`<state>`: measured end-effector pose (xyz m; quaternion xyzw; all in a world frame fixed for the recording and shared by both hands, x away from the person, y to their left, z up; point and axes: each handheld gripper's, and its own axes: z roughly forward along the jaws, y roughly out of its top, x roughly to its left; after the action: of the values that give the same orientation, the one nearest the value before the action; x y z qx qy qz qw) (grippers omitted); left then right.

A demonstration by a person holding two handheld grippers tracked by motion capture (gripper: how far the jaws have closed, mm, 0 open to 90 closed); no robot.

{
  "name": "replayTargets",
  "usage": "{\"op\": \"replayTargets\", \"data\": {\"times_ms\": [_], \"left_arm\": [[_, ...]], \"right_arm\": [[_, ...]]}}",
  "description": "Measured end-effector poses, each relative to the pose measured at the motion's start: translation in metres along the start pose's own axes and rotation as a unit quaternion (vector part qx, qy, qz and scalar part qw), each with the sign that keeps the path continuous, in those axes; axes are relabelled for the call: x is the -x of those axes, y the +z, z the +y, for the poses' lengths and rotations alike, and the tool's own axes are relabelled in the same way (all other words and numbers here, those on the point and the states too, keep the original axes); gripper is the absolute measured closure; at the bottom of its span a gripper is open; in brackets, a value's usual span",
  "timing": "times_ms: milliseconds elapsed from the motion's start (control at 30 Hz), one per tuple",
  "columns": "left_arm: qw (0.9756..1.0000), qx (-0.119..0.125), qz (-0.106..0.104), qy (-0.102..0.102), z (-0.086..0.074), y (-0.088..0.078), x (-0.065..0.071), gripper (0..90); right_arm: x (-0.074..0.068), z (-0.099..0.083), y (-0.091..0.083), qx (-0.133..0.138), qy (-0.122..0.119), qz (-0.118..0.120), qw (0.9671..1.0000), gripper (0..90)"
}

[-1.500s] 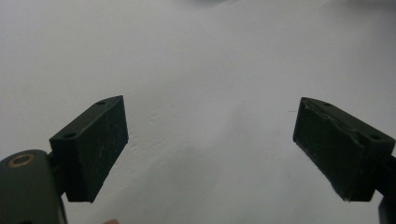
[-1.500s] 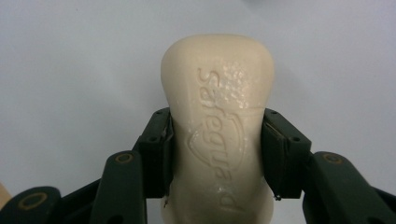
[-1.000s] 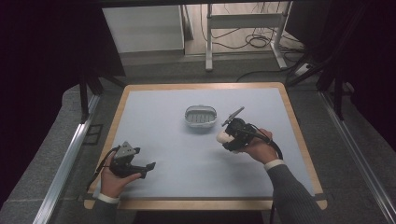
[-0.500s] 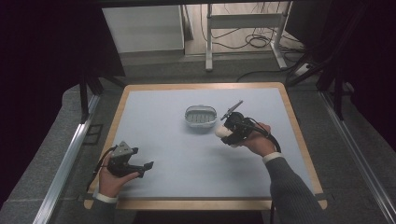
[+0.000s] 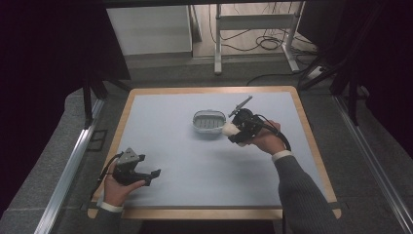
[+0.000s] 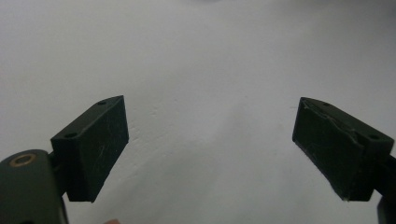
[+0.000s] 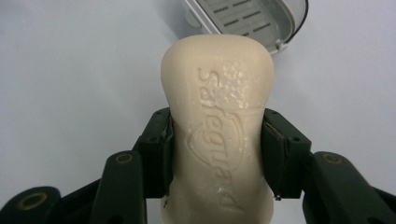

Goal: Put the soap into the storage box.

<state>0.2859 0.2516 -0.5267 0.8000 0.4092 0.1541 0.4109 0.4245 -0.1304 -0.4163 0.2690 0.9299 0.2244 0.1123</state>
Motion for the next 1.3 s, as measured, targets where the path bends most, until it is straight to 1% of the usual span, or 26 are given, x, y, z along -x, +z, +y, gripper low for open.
{"op": "replayTargets", "data": {"times_ms": [133, 233, 267, 300, 367, 400, 600, 633, 733, 800, 900, 967, 1067, 1100, 1167, 1200, 1300], "left_arm": [[1.0, 0.001, -0.001, 0.0, 0.0, 0.0, 0.0, 11.2], [1.0, 0.0, -0.002, 0.0, 0.0, -0.001, 0.0, 11.2], [1.0, 0.0, -0.002, 0.0, 0.0, -0.001, 0.0, 11.2], [1.0, -0.001, -0.001, 0.0, 0.0, -0.001, -0.002, 11.2], [1.0, 0.001, -0.001, -0.003, 0.0, -0.002, -0.002, 11.2], [1.0, 0.003, 0.0, -0.004, 0.0, -0.003, -0.003, 11.2], [1.0, 0.003, -0.001, -0.005, 0.0, -0.003, -0.003, 11.3], [1.0, 0.0, -0.004, -0.004, 0.0, -0.002, -0.003, 11.5], [1.0, -0.006, -0.003, 0.0, -0.001, -0.001, -0.002, 11.7], [1.0, -0.004, -0.003, -0.002, -0.001, -0.001, -0.001, 11.6], [1.0, -0.001, -0.002, -0.001, 0.001, -0.001, 0.0, 11.7], [1.0, 0.001, -0.009, -0.003, 0.001, -0.001, 0.0, 11.7], [1.0, -0.001, -0.007, -0.001, 0.001, -0.001, 0.001, 11.7], [1.0, -0.001, -0.007, -0.001, 0.001, -0.001, 0.001, 11.7], [1.0, 0.0, -0.008, -0.001, 0.002, -0.002, 0.002, 11.8], [1.0, 0.001, -0.008, -0.002, 0.002, -0.002, 0.002, 11.7], [1.0, 0.002, -0.008, 0.0, 0.002, -0.003, 0.002, 11.7]], "right_arm": [[0.005, 0.007, -0.001, 0.002, 0.001, 0.001, 1.0, 49.4], [0.007, 0.011, 0.0, 0.002, -0.001, -0.002, 1.0, 49.4], [0.007, 0.011, 0.0, 0.002, -0.001, -0.002, 1.0, 49.4], [0.008, 0.015, 0.001, 0.005, 0.003, -0.001, 1.0, 49.4], [0.008, 0.016, 0.002, 0.004, 0.002, 0.001, 1.0, 49.4], [0.008, 0.021, 0.005, -0.002, -0.004, -0.001, 1.0, 49.4], [0.011, 0.034, 0.012, -0.006, -0.013, 0.003, 0.9999, 49.4], [0.012, 0.036, 0.014, -0.009, -0.013, 0.003, 0.9999, 49.4], [0.015, 0.041, 0.018, -0.012, -0.018, 0.004, 0.9998, 49.3], [0.018, 0.044, 0.02, -0.011, -0.023, 0.004, 0.9997, 49.4], [0.021, 0.046, 0.024, -0.01, -0.025, 0.007, 0.9996, 49.4], [0.022, 0.047, 0.025, -0.014, -0.028, 0.008, 0.9995, 49.4], [0.023, 0.049, 0.027, -0.018, -0.033, 0.006, 0.9993, 49.3], [0.024, 0.05, 0.027, -0.017, -0.032, 0.006, 0.9993, 49.4], [0.023, 0.051, 0.028, -0.014, -0.038, 0.007, 0.9992, 49.4], [0.023, 0.052, 0.028, -0.015, -0.038, 0.011, 0.9991, 49.4], [0.023, 0.054, 0.029, -0.018, -0.04, 0.01, 0.999, 49.4]]}}
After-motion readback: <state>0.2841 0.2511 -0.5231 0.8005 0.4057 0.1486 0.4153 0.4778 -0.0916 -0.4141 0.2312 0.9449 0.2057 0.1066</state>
